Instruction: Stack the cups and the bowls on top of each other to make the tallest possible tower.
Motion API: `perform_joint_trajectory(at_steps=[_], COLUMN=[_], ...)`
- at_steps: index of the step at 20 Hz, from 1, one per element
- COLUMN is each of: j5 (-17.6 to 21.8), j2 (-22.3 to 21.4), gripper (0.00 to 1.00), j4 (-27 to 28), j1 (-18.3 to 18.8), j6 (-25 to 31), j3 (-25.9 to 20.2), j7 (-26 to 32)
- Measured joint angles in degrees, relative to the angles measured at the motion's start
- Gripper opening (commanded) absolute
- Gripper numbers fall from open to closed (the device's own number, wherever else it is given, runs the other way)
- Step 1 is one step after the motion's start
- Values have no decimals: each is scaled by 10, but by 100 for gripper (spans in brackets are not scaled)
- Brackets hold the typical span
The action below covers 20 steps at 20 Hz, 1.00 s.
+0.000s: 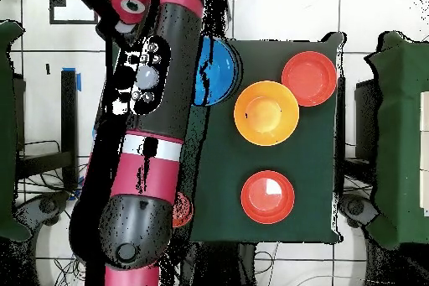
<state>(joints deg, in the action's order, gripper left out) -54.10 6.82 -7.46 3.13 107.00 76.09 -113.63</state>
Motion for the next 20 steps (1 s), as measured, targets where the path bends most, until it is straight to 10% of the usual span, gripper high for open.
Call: perform_joint_trajectory(at_steps=[13, 20], j5=[-144, -154], j2=[0, 27], gripper=[0, 0], j4=[30, 30], j1=[70, 68], j6=[17, 17], j3=[136, 154], j7=[0, 0])
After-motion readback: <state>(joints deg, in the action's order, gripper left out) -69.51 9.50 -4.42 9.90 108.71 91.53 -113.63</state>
